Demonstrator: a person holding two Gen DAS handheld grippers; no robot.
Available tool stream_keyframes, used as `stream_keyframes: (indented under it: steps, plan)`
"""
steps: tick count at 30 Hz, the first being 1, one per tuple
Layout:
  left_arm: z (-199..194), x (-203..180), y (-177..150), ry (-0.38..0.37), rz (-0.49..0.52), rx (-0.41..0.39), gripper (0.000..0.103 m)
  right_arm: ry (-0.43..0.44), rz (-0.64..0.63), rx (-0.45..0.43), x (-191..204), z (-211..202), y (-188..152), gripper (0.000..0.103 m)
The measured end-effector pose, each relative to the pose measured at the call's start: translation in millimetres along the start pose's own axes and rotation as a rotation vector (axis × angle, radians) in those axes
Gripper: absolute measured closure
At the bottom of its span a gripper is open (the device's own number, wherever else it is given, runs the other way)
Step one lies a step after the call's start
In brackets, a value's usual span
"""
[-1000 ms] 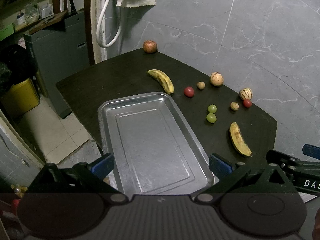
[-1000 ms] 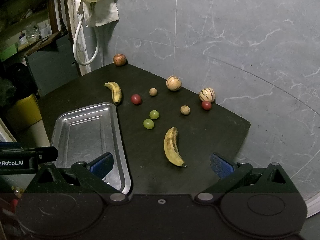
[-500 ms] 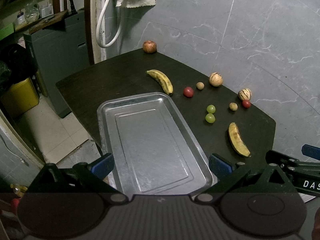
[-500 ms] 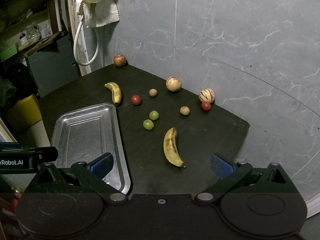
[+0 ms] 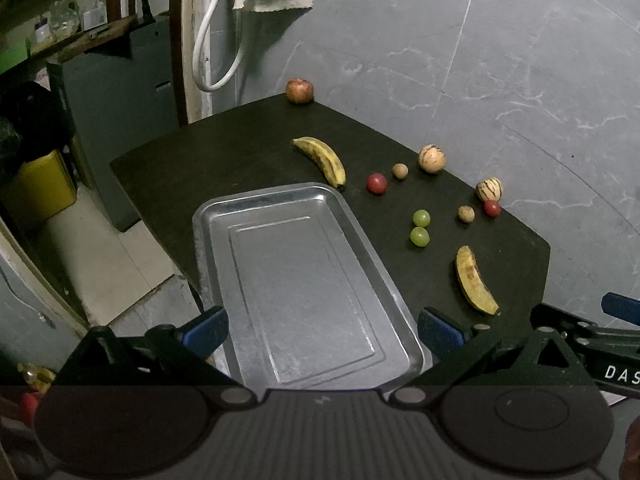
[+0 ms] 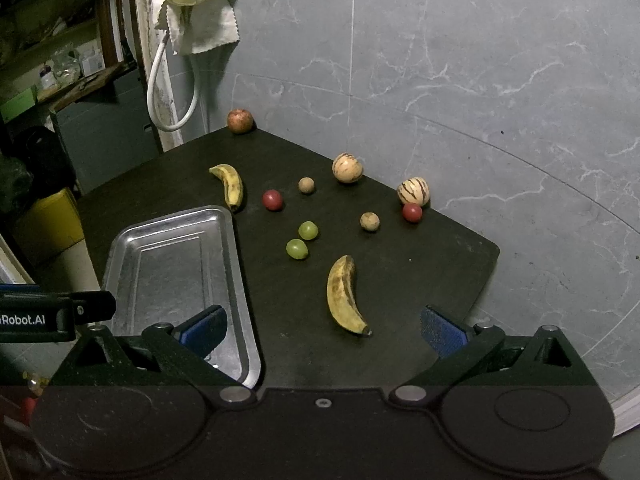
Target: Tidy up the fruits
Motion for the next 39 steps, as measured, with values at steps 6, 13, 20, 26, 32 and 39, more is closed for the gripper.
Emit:
stream_keyframes:
  steps: [6,13,20,26,32,39]
  plan:
    - [-0.3,2.1,1.9,-0.008,-0.011,-0.005,0.000,0.003,-0.004,-0.006,-0.6,-0.4,0.7,0.000]
    - [-6.4,-2.3,-0.5,0.003,-0.010,-0.022,0.000,0.018,-0.001,-0.016,-4.5,-2.8,-4.4,0.000]
    - [-21.0,5.8,-4.5,-0.026,-0.049,-0.074,0.000,0.067,-0.033,-0.090,-5.9,-18.4,-11.6,0.000]
    - [-33.3,4.5,4.8,-0.022,0.012,-0.152,0.000,0.112,0.036,-0.054,-14.3,-13.2,-19.8,0.000]
    - [-6.0,23.0,21.9,-0.133,-0.100,-0.115,0.000,0.133,0.099,-0.092,-16.4,-7.5,-7.7,0.000]
    - [30.2,18.9,54.0,-0.107,0.068,-0.082,0.000,0.131,0.151,0.026,-8.6,27.1,-4.2,0.000]
Point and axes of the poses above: each gripper's, at about its wrist camera, not at the fingertips, and z roughly the way its jaws point, x to its left, y to its top, the point moved 6 cm from there along z, roughly the way its jaws point, and after that the axes turned 2 degrees about -y, right-handed, at the moved point
